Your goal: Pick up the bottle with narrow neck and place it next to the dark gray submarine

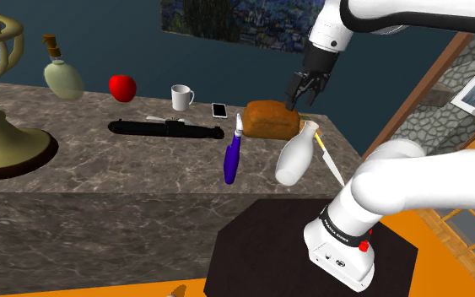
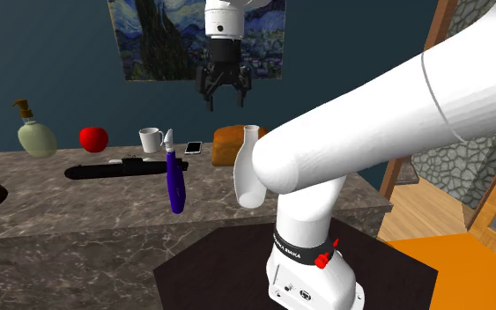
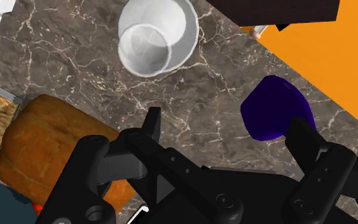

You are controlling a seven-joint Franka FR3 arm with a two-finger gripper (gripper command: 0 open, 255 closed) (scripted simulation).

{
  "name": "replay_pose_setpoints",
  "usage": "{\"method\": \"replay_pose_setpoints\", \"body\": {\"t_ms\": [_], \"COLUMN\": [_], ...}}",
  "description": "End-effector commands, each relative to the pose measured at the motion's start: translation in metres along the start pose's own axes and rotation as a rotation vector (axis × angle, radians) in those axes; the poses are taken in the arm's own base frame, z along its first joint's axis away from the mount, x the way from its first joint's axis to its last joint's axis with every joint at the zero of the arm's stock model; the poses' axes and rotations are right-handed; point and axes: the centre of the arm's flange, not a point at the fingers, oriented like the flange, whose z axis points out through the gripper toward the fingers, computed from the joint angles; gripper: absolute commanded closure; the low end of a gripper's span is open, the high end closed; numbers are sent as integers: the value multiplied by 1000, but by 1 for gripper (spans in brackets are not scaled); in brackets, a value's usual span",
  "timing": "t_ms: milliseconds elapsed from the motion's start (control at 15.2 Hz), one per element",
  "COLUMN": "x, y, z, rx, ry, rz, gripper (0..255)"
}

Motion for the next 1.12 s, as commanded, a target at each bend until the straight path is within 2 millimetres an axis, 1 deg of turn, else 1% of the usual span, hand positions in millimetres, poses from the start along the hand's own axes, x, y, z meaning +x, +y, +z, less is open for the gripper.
{"method": "replay_pose_setpoints", "body": {"t_ms": [0, 264, 330, 726, 792, 1056], "x": [-13, -37, -39, -39, -39, -39], "y": [18, 55, 58, 59, 59, 59], "z": [13, 38, 40, 72, 80, 80], "rx": [-12, -34, -36, -36, -36, -36], "ry": [2, 5, 5, 5, 5, 5], "rz": [-10, -26, -28, -28, -28, -28], "gripper": [0, 0, 0, 0, 0, 0]}}
